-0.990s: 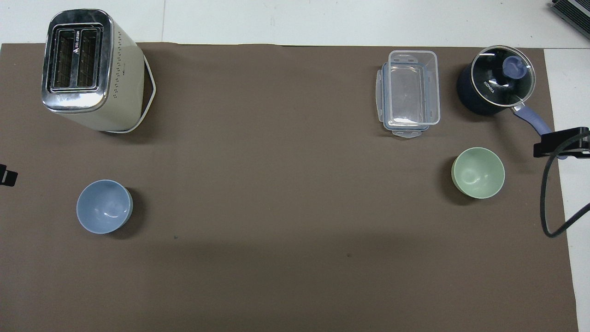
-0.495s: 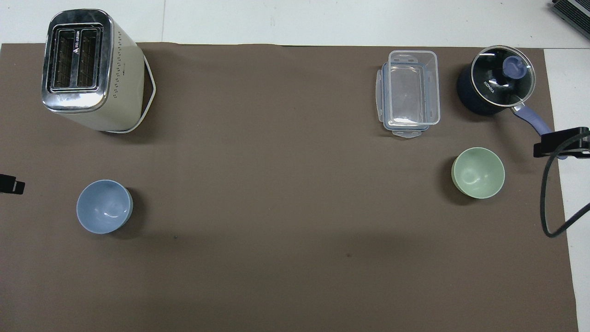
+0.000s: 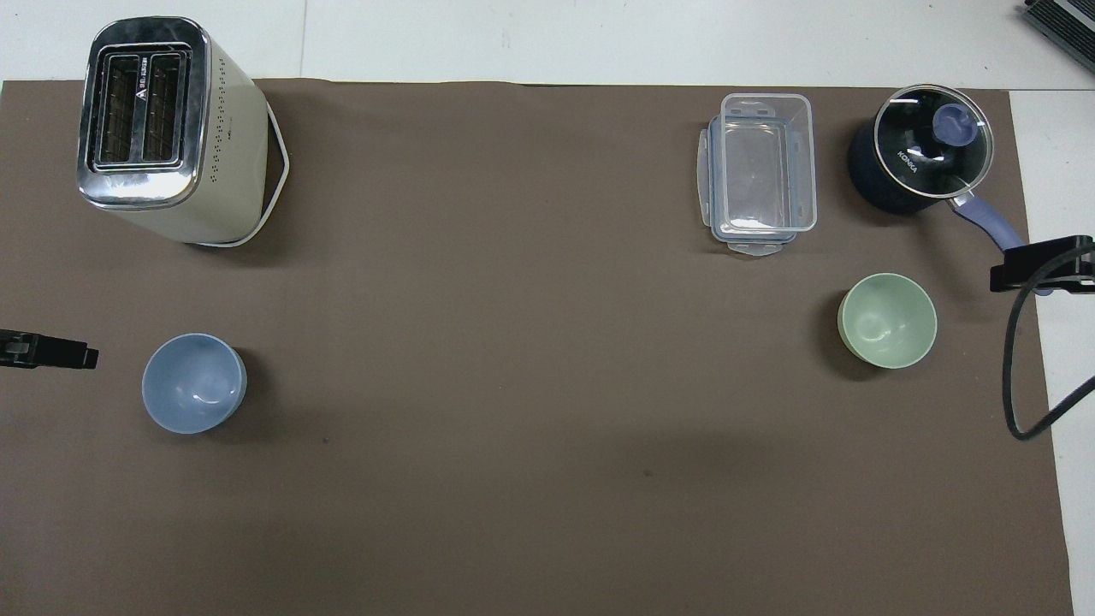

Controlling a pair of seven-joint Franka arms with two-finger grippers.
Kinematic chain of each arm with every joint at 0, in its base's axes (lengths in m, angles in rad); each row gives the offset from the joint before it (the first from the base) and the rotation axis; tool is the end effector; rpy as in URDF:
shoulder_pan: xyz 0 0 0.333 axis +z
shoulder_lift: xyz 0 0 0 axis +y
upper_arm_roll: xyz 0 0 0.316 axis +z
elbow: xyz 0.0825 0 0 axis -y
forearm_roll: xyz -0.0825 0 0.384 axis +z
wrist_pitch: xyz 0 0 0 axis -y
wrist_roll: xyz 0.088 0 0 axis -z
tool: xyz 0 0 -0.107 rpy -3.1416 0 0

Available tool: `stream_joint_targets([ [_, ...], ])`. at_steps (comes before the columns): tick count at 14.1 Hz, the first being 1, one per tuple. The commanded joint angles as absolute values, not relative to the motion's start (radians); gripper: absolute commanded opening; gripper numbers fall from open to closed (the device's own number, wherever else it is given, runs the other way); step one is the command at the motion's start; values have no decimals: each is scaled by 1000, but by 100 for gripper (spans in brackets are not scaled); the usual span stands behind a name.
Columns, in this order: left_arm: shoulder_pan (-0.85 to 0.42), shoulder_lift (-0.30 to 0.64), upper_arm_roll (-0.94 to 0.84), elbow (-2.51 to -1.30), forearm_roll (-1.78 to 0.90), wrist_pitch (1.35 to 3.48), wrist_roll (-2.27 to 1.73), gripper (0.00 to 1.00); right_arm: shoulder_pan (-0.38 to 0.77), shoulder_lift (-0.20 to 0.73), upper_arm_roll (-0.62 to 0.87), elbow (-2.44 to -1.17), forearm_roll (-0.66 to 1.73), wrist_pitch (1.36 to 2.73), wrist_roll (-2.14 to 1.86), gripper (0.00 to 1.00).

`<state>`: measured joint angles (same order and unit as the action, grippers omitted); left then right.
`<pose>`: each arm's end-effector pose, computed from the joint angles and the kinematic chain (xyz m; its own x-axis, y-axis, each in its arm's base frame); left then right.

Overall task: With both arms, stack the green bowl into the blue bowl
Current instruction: 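Reach the left gripper to the blue bowl rim and grasp it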

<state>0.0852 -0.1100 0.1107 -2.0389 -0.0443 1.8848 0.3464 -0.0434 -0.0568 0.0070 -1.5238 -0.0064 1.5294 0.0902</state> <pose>0.5096 0.0993 0.4878 0.9903 -0.1371 -0.0243 -0.1353 -0.9886 0.0657 0.5319 -0.0199 0.6737 0.9900 -0.1264 0.0627 -0.1268 -0.9919 0.0011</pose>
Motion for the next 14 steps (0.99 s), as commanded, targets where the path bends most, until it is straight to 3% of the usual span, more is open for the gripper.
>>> stream_joint_targets([
  [1,107,-146,104,-2153,-97,1986,367,100,-52,-61,12,-1528,-2,1525,104,100],
  [8,123,-118,104,-2308,-155,2190,368,100,-52,-61,12,-1528,-2,1525,103,100],
  [14,126,-40,104,-2329,-216,2278,419,100,-52,-61,12,-1528,-2,1525,104,100],
])
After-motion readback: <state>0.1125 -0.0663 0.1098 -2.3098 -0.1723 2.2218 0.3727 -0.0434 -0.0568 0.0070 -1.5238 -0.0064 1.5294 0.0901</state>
